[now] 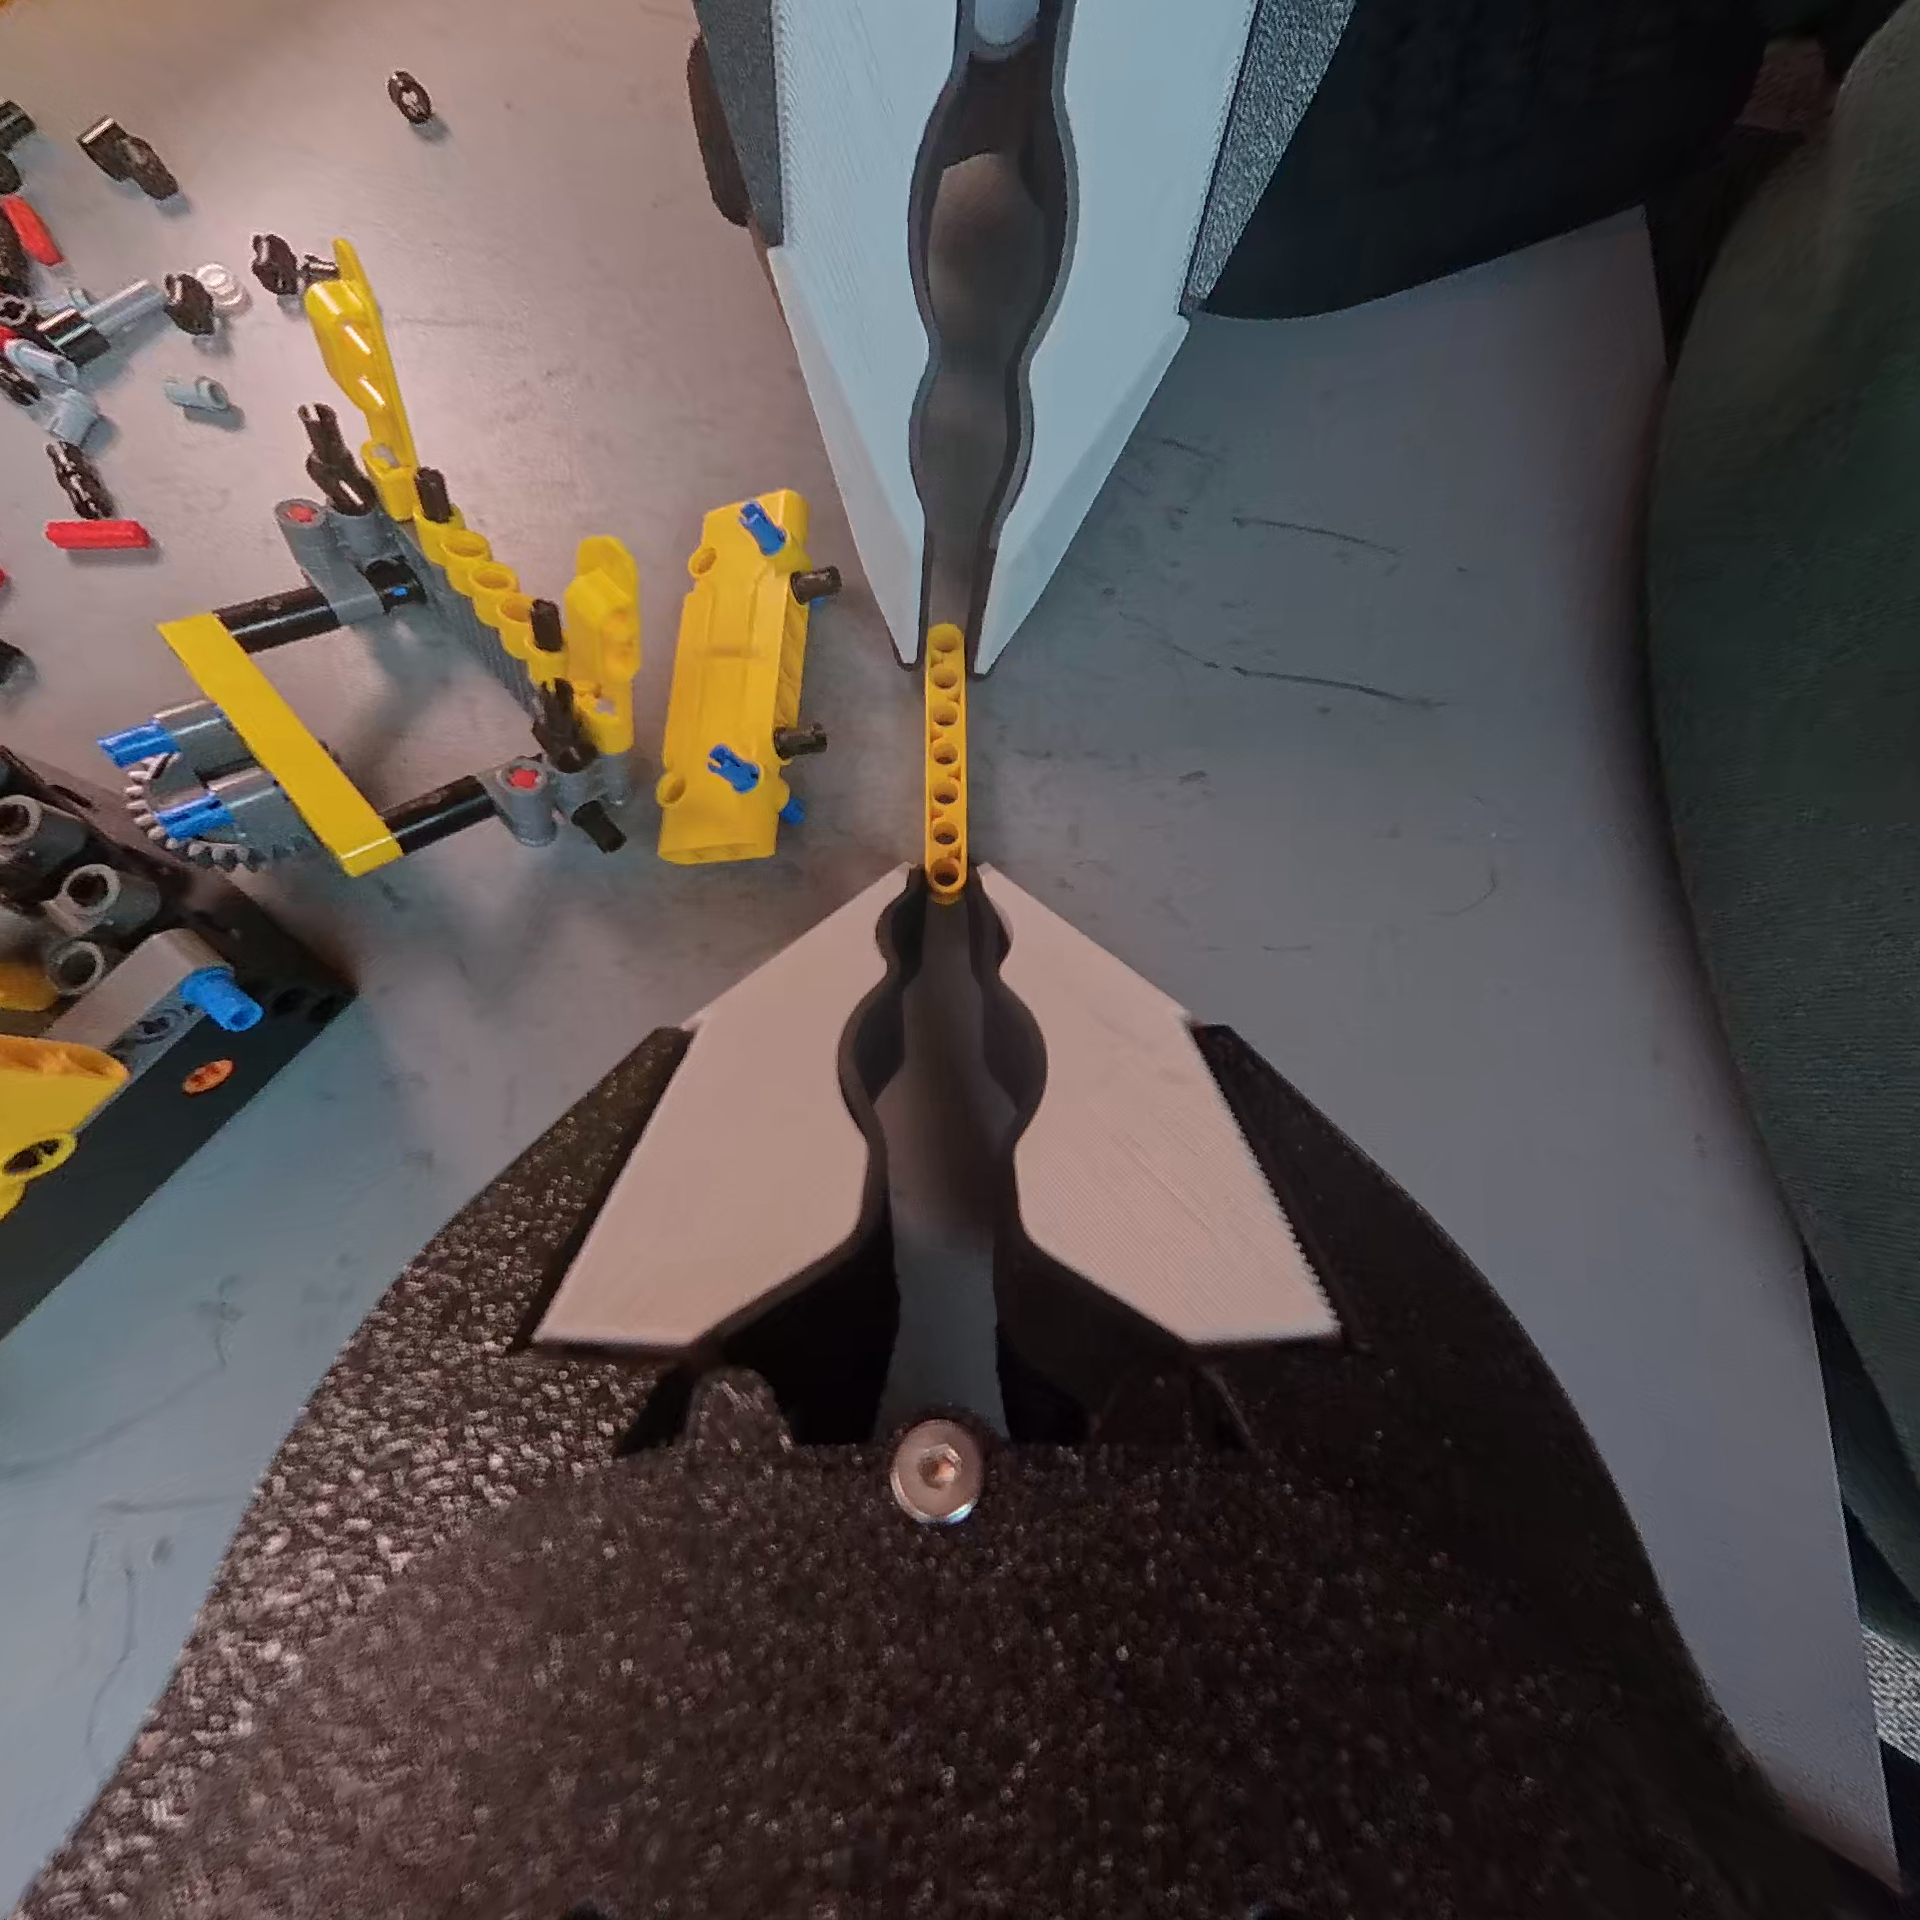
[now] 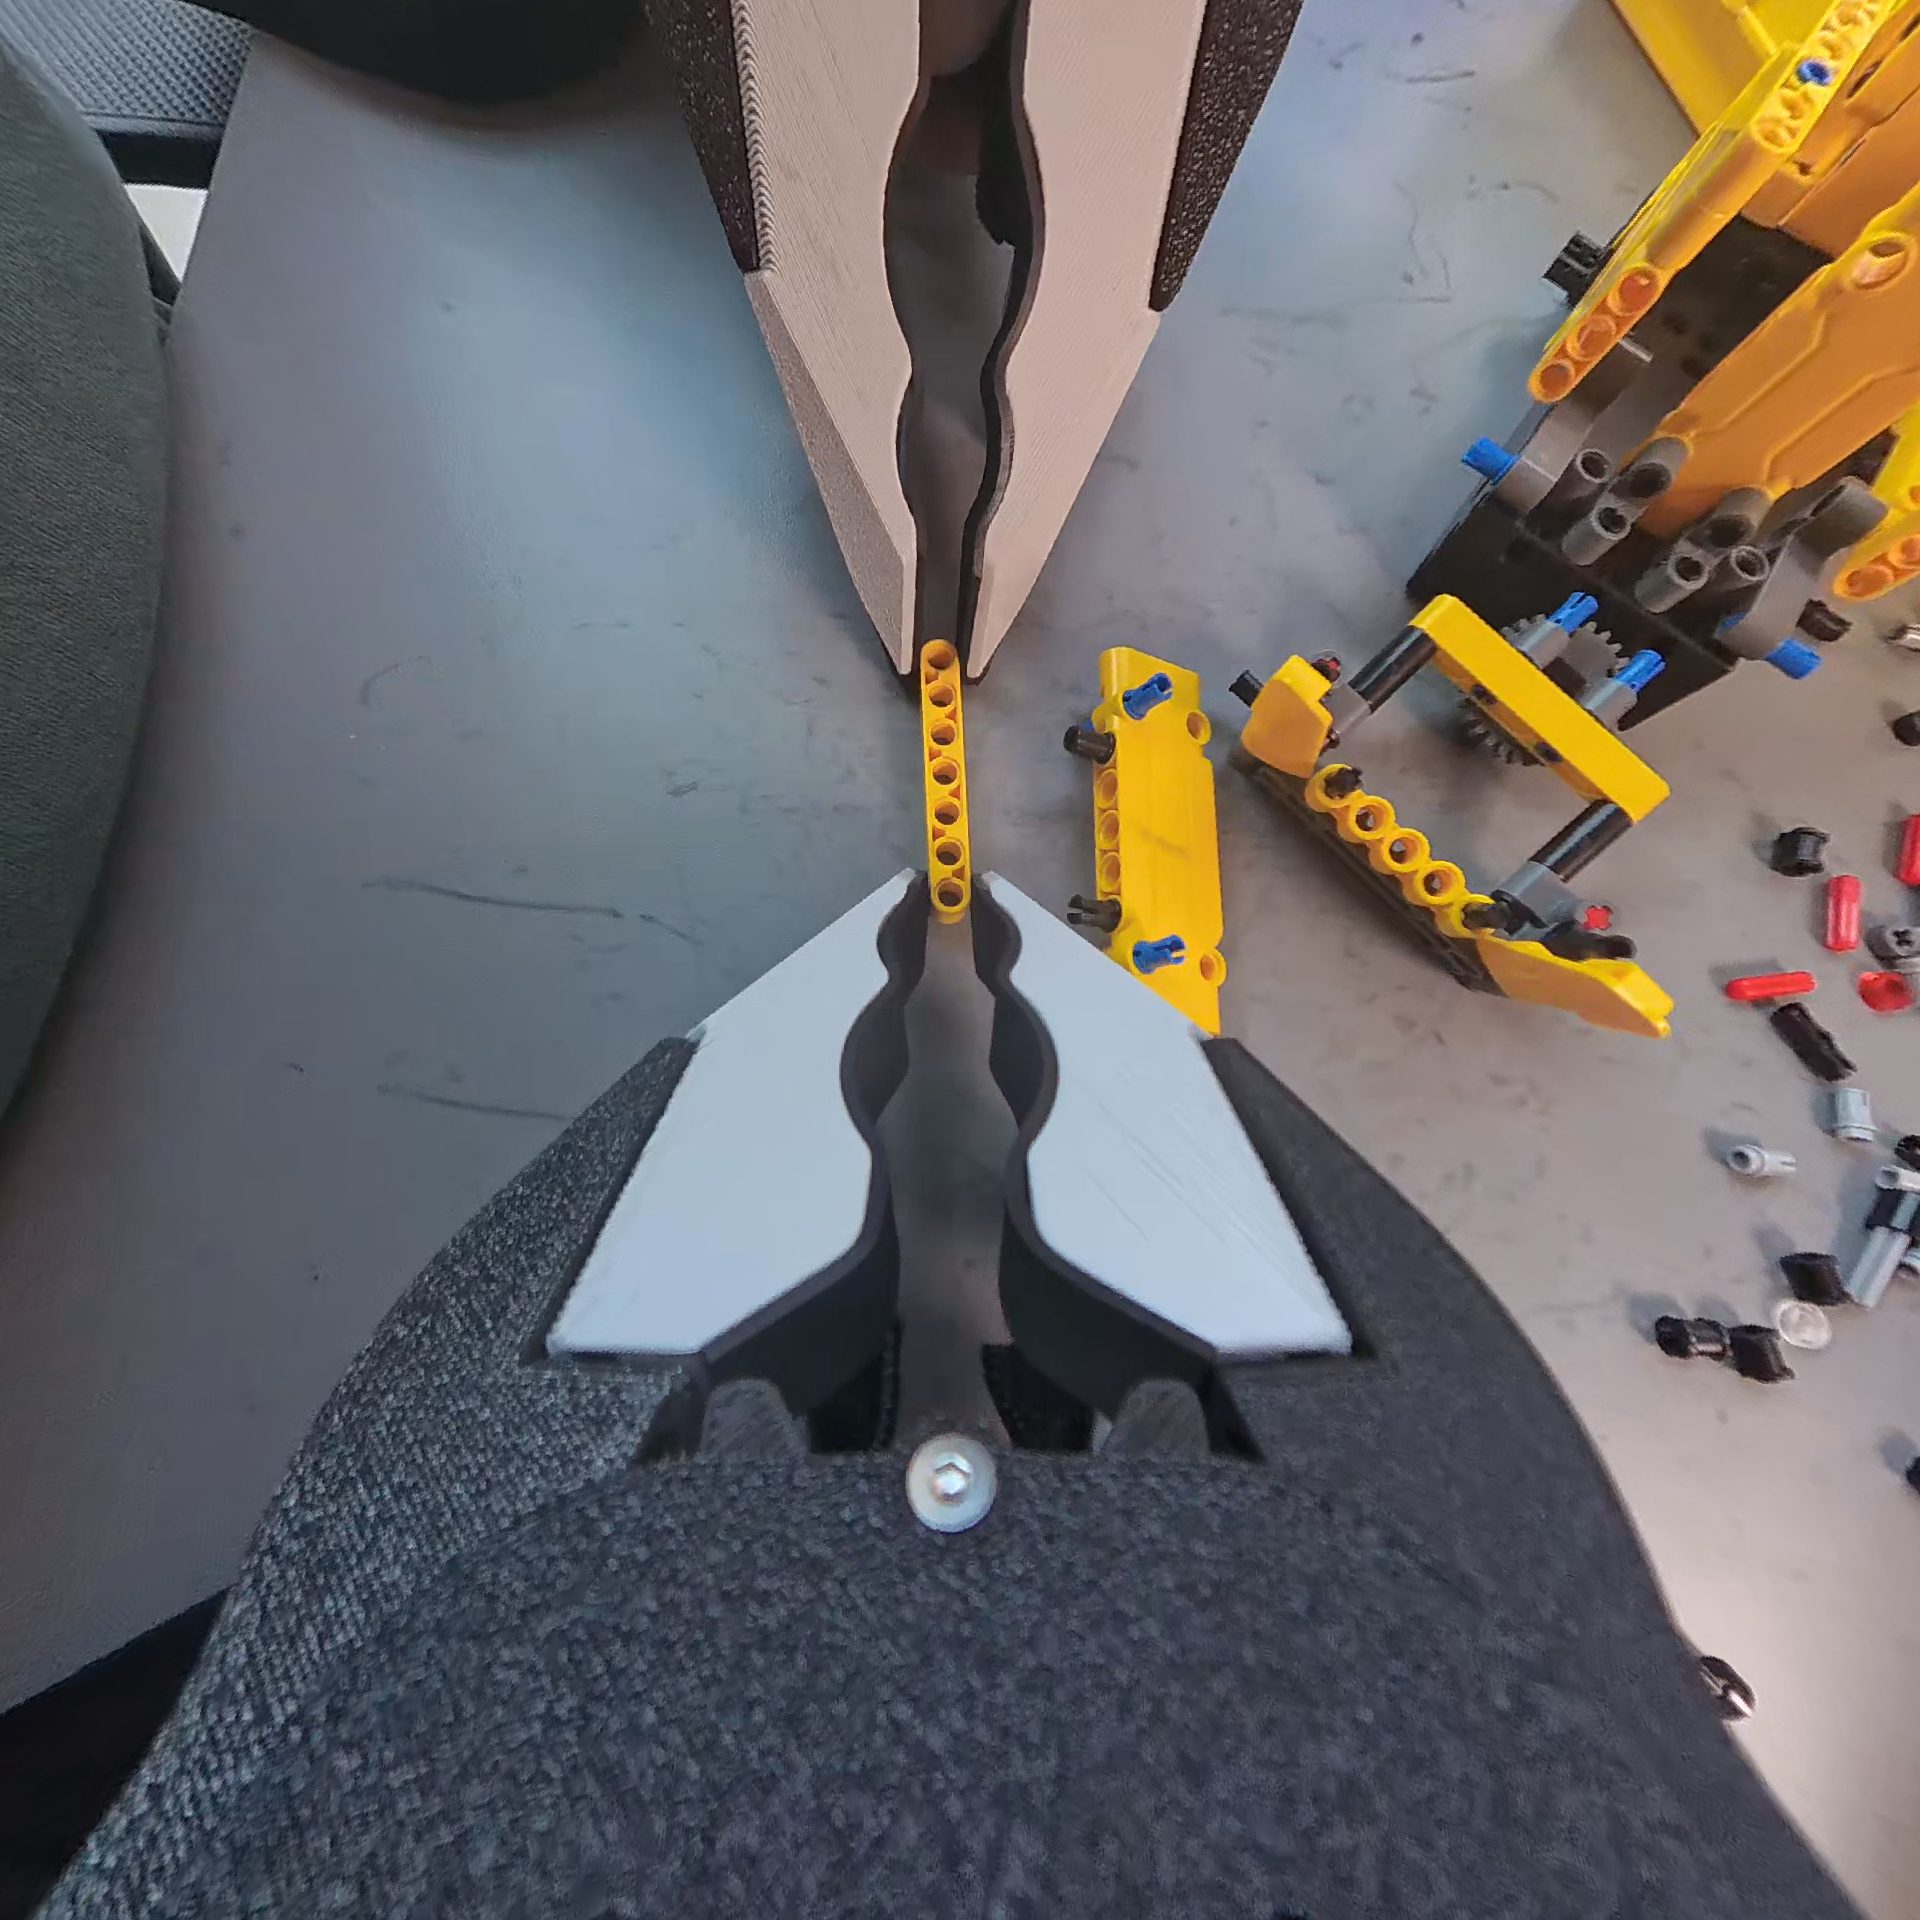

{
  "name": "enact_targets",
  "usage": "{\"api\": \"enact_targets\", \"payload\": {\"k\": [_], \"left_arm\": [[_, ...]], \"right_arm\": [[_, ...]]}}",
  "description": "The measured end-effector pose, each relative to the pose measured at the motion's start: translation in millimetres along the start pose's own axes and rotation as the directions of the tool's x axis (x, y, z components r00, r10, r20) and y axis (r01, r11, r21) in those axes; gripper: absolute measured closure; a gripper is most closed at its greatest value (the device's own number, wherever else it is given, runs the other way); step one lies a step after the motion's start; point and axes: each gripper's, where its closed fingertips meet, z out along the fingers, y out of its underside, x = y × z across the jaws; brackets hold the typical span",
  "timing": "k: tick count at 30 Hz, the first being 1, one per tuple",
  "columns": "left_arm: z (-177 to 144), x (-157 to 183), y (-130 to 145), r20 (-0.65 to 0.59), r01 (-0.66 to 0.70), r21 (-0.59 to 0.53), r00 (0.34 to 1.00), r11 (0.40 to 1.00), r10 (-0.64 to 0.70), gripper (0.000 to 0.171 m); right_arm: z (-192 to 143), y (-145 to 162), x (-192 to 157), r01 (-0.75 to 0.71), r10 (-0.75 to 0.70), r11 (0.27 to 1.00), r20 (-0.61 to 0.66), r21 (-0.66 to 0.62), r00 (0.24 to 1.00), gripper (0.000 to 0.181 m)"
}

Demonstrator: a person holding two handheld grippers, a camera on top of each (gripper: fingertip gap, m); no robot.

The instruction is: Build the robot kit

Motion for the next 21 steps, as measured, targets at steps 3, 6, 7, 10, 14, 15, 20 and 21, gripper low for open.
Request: {"api": "enact_targets", "payload": {"k": [3,6,7,10,14,15,20,21], "left_arm": [[0.1,-0.1,0.0,0.004,-0.003,0.0,1.0,1.0,0.003,0.165],[0.4,-0.3,-0.3,0.012,-0.009,-0.001,1.0,1.0,0.009,0.165],[0.6,-0.4,-0.6,0.016,-0.012,-0.001,1.0,1.0,0.012,0.165],[2.6,-0.2,-2.3,0.026,-0.021,-0.002,0.999,1.0,0.021,0.165],[4.8,0.4,-4.3,0.031,-0.027,-0.003,0.999,1.0,0.027,0.165],[4.8,0.4,-4.5,0.031,-0.027,-0.003,0.999,1.0,0.027,0.165],[3.7,1.0,-5.4,0.029,-0.03,0.006,0.999,1.0,0.03,0.161],[2.5,1.0,-6.7,0.026,-0.028,0.018,0.999,0.999,0.027,0.161]], "right_arm": [[-0.2,0.2,0.0,0.003,-0.003,1.0,-0.004,-0.002,1.0,0.174],[-0.4,0.5,0.3,0.005,-0.005,1.0,-0.008,-0.004,1.0,0.174],[-0.7,0.7,0.5,0.004,-0.004,1.0,-0.009,-0.005,1.0,0.174],[-2.6,2.6,1.4,0.004,-0.004,1.0,-0.012,-0.008,1.0,0.174],[-5.3,5.5,2.4,0.001,-0.001,1.0,-0.012,-0.01,1.0,0.174],[-5.7,5.9,2.4,0.001,-0.001,1.0,-0.011,-0.011,1.0,0.174],[-6.0,6.3,2.7,-0.003,0.003,1.0,-0.007,-0.005,1.0,0.174],[-6.1,6.3,3.0,-0.005,0.005,1.0,-0.007,-0.003,1.0,0.174]]}}
